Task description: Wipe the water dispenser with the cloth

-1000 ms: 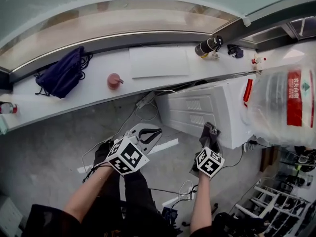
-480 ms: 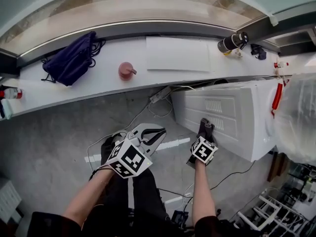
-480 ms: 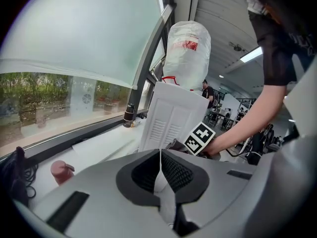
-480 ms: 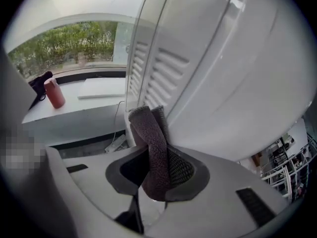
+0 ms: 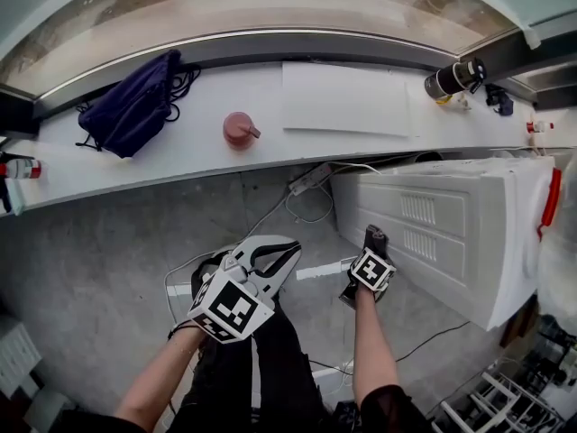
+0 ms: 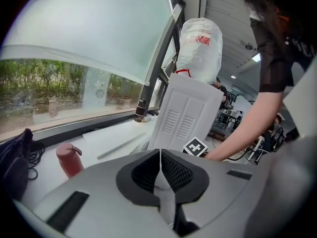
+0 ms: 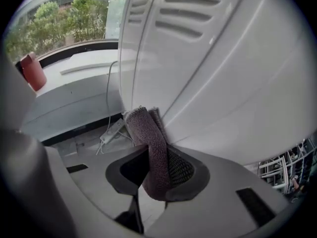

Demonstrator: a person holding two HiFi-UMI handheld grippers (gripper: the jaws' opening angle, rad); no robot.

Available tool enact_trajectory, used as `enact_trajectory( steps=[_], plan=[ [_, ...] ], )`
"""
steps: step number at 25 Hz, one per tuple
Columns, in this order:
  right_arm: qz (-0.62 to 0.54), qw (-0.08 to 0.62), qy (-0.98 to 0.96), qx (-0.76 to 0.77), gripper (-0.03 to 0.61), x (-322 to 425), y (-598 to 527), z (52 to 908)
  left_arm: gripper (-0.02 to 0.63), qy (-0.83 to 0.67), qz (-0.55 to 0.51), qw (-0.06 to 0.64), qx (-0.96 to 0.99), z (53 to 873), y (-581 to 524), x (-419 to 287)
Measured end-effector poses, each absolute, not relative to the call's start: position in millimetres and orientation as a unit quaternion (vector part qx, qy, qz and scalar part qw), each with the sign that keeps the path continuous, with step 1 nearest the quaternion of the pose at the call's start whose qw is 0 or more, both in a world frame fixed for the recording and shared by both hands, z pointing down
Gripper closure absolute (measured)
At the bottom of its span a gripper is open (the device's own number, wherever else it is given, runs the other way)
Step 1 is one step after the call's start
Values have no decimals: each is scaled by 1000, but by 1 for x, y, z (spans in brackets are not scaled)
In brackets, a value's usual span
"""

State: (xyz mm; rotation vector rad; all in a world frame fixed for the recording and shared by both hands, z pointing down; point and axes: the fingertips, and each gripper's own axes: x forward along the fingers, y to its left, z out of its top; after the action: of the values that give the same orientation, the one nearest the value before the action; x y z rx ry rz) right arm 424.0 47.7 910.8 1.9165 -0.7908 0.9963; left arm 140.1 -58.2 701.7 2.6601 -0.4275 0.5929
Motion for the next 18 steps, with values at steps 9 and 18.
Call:
enact_trajectory(
  steps=[9, 18],
  plan=[
    [433, 417, -307, 738, 479, 412, 45, 928, 594, -170, 228, 190, 940, 706, -69, 111],
    [407, 343, -404, 744, 479, 362, 19, 817, 594, -153, 227, 166, 948, 642, -84, 101]
  ],
)
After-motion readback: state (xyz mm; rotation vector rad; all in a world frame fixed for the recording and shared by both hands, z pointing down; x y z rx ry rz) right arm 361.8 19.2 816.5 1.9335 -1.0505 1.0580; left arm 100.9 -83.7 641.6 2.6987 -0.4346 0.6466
